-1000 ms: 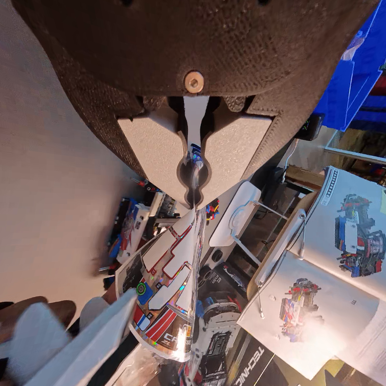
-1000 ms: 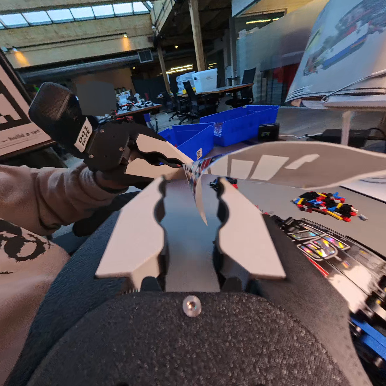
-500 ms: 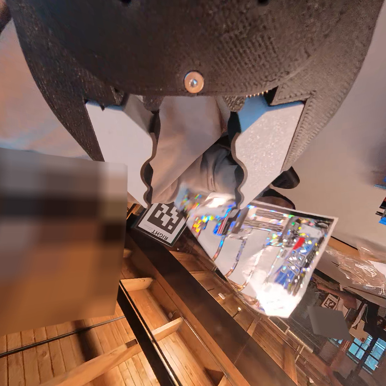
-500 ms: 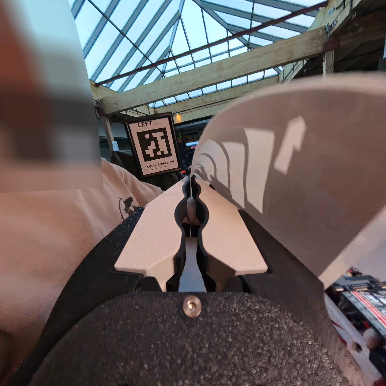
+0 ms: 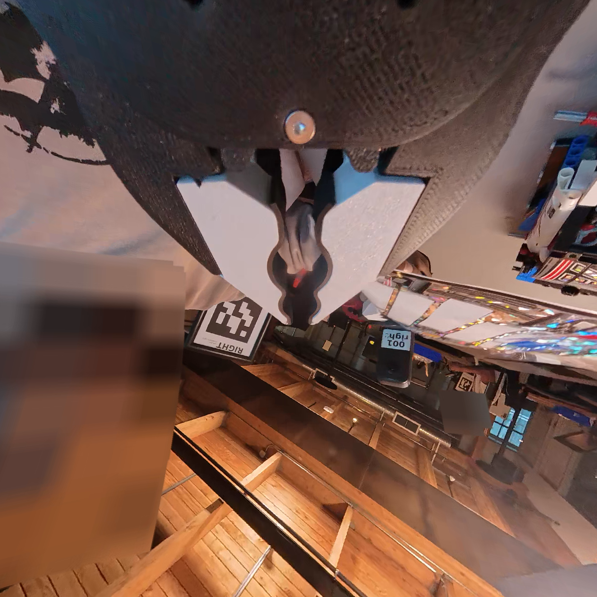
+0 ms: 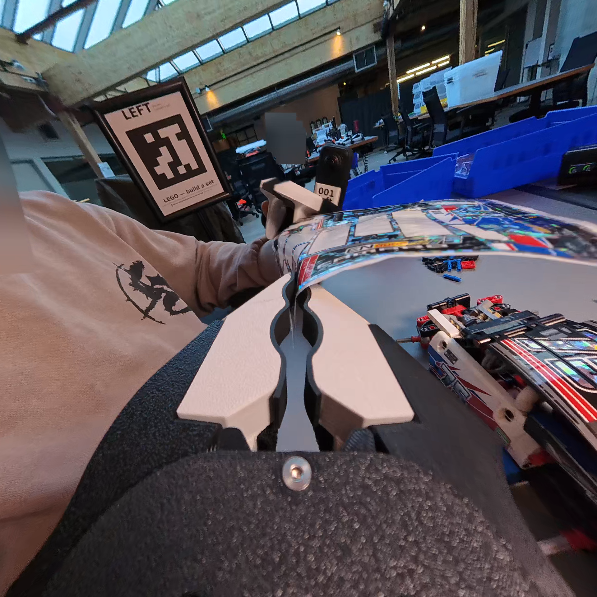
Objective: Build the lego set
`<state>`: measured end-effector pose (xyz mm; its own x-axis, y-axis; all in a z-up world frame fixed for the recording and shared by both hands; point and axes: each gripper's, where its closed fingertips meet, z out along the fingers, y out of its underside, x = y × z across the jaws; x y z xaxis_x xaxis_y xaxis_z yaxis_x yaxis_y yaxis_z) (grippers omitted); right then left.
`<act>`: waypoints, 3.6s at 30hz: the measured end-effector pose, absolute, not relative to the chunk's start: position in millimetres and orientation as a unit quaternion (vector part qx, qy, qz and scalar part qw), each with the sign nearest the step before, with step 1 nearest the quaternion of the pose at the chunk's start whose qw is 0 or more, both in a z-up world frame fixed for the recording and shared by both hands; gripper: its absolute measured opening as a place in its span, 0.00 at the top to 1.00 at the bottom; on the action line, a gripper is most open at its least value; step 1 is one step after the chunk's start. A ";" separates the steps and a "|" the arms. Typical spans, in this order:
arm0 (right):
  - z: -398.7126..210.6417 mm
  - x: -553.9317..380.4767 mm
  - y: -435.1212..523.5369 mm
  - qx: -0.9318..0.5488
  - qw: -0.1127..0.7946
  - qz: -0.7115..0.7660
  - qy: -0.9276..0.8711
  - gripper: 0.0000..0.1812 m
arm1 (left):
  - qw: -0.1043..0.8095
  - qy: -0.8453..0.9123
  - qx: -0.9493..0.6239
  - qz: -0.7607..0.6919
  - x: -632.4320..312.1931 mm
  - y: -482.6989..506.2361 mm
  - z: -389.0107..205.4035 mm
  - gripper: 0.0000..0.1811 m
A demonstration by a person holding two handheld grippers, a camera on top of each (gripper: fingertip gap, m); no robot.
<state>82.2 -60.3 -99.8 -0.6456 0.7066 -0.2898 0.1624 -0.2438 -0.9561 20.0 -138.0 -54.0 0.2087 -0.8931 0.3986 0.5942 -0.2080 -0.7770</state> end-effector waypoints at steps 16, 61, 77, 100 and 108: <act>-84.9 105.7 -99.2 -0.209 0.347 0.610 -0.681 1.00 | 0.535 0.009 -0.651 -0.538 -26.5 -88.3 -117.0 0.63; -101.8 76.6 -45.7 -0.482 0.070 0.723 -0.490 1.00 | 0.601 0.114 -0.613 -0.501 17.2 -102.9 -93.4 0.94; -92.9 80.3 -51.8 -0.456 0.078 0.735 -0.496 1.00 | 0.614 0.139 -0.633 -0.451 19.3 -101.1 -99.8 1.00; -88.4 77.8 -40.5 -0.448 0.163 0.717 -0.509 1.00 | 0.631 0.116 -0.638 -0.426 7.5 -95.2 -100.8 1.00; -87.1 80.9 -44.2 -0.428 0.183 0.711 -0.528 1.00 | 0.641 0.123 -0.643 -0.400 6.6 -94.5 -101.6 1.00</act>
